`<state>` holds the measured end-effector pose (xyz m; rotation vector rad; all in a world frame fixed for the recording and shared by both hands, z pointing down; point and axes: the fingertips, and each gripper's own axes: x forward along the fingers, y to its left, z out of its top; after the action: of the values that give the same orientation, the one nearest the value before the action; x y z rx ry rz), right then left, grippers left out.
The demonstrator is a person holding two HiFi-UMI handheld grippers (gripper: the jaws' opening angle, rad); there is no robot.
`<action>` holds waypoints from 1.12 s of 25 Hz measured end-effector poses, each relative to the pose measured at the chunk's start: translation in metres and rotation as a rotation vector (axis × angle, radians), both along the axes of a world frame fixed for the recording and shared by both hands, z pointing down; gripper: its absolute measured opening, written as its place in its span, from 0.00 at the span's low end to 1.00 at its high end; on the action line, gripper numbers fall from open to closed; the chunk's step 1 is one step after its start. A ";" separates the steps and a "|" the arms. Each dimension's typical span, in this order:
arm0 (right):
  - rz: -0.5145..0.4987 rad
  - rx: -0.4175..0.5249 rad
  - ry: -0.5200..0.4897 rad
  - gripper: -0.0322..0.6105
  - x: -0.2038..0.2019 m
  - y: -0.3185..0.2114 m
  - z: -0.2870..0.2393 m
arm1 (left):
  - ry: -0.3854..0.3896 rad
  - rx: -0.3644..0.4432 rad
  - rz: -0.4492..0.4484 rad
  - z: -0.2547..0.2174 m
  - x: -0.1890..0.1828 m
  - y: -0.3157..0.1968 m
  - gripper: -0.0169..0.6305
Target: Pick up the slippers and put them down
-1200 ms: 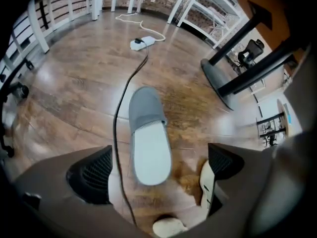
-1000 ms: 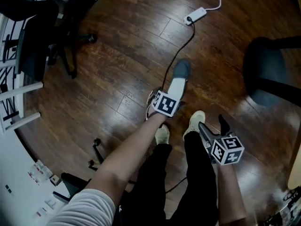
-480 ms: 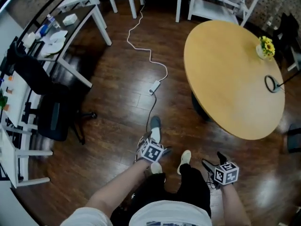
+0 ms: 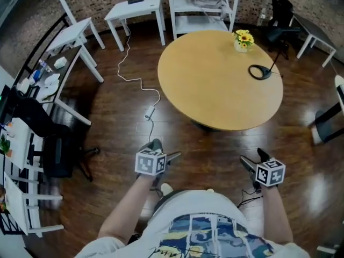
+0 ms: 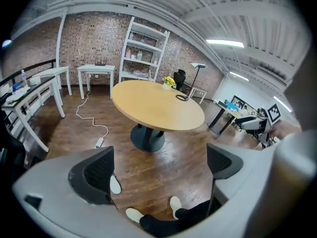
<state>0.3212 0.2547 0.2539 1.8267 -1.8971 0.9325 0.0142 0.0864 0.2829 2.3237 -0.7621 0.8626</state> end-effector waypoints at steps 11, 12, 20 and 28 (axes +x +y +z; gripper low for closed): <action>0.034 0.045 -0.025 0.68 0.115 0.111 -0.022 | -0.026 0.031 -0.013 -0.043 0.119 0.107 0.92; 0.031 0.047 -0.026 0.68 0.117 0.113 -0.022 | -0.027 0.025 -0.014 -0.044 0.123 0.110 0.92; -0.006 0.054 -0.045 0.68 0.119 0.126 -0.021 | -0.015 -0.002 -0.047 -0.043 0.140 0.137 0.92; -0.056 0.056 -0.050 0.68 0.100 0.122 -0.017 | -0.032 0.003 -0.063 -0.041 0.119 0.148 0.92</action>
<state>0.4209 0.3768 0.2369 1.7878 -2.0124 0.9234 0.1330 0.2342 0.2421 2.2814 -0.8460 0.8728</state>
